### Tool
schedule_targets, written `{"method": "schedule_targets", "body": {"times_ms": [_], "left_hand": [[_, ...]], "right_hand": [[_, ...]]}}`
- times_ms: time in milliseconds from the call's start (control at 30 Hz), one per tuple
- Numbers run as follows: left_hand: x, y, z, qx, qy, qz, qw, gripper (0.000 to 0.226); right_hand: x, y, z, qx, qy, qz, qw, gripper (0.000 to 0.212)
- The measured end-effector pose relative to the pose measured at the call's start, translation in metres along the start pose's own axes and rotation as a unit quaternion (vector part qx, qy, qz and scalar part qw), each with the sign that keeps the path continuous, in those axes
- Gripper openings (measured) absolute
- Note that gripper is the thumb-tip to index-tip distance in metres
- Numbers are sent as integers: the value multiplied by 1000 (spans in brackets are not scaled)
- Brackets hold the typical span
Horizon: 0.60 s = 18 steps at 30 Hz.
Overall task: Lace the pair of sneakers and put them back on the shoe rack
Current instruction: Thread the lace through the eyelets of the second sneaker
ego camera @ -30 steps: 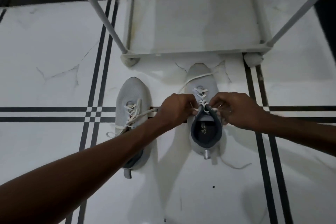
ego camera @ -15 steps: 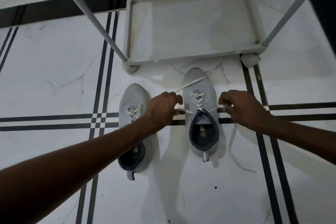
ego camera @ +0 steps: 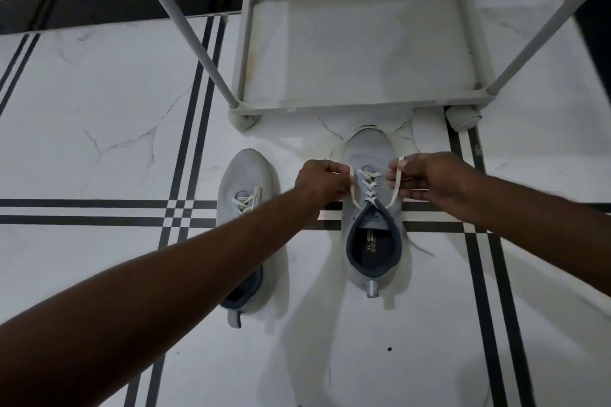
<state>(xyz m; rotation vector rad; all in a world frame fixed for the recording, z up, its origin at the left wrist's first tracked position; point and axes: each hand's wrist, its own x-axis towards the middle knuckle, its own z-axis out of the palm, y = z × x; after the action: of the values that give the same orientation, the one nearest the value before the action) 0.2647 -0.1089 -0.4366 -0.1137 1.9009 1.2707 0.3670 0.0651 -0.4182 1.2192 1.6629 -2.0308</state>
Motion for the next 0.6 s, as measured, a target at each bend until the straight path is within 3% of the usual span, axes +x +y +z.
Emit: {"method": "schedule_targets", "body": {"times_ms": [167,267,367,467,600], "left_hand": [[-11,19,10,25,-137,32,990,22],[-14,26,16,73,-197,55,976,22],[-15,37,14,105,-227,82,965,15],[-15,44,4,86,-209,95,970,25],[-13,49,-21,156,-205,150,954,21]], "right_hand": [[-8,-27,5,-89,15,-194,977,16],[-9,-41,6,-158,11,-252,955,16],[-3,-45,6,-168,-8,-262,950,17],[2,-37,6,-164,-27,-215,962,22],[1,-19,9,-266,-101,-161,945,17]]}}
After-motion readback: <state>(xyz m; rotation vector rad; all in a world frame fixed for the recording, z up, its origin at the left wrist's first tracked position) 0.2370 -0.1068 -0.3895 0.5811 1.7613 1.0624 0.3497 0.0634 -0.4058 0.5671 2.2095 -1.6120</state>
